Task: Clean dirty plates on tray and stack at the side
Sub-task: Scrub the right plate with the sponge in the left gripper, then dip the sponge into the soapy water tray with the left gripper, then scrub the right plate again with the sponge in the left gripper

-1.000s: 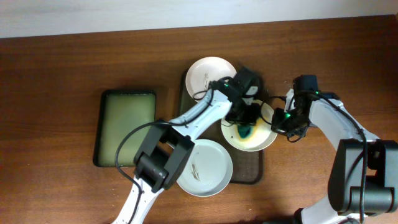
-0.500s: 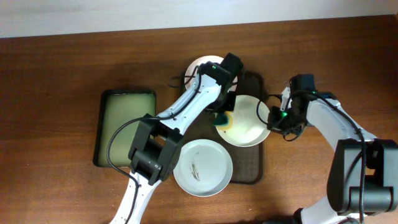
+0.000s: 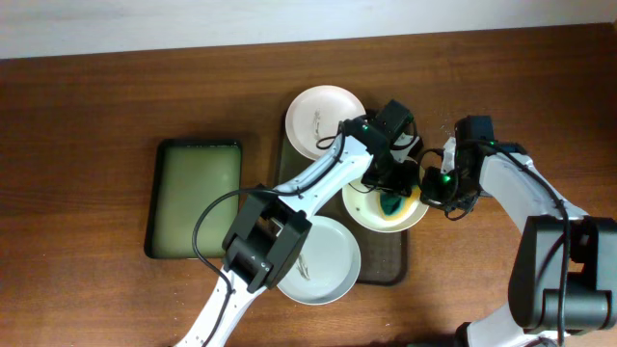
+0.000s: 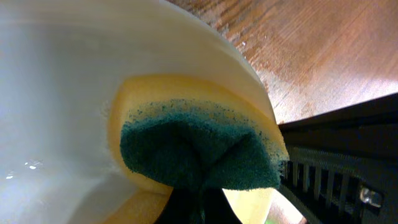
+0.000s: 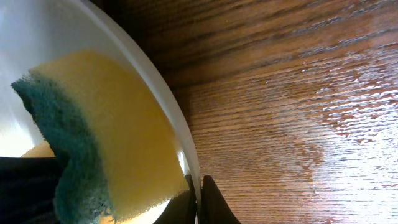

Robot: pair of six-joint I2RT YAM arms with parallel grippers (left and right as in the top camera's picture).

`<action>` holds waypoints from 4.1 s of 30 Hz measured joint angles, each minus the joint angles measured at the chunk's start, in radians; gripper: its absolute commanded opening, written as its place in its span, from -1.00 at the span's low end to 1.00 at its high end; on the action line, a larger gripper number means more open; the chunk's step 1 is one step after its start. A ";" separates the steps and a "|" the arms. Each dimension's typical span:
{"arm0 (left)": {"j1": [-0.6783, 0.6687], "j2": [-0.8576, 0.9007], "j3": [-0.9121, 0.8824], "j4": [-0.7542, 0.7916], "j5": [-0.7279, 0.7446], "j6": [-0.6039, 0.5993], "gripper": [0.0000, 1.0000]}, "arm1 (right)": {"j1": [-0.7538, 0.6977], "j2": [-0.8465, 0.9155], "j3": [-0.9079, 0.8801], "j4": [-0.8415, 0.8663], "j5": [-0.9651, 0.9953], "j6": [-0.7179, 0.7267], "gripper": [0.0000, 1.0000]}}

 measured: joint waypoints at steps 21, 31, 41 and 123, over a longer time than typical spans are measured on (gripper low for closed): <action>0.403 -0.077 0.752 -0.799 -0.458 0.120 -1.00 | 0.012 0.000 -0.001 0.026 -0.005 -0.003 -0.92; 0.663 -0.767 -0.691 -0.169 -0.681 -0.005 -1.00 | 0.012 0.000 0.002 0.004 -0.005 -0.003 -0.92; 0.755 -0.736 -0.860 -0.048 -0.581 0.050 0.88 | 0.045 -0.173 0.003 -0.058 0.129 0.005 -0.92; 0.108 -0.324 -0.517 0.092 -0.489 -0.211 -1.00 | 0.255 -0.103 -0.035 0.043 0.210 0.245 -0.92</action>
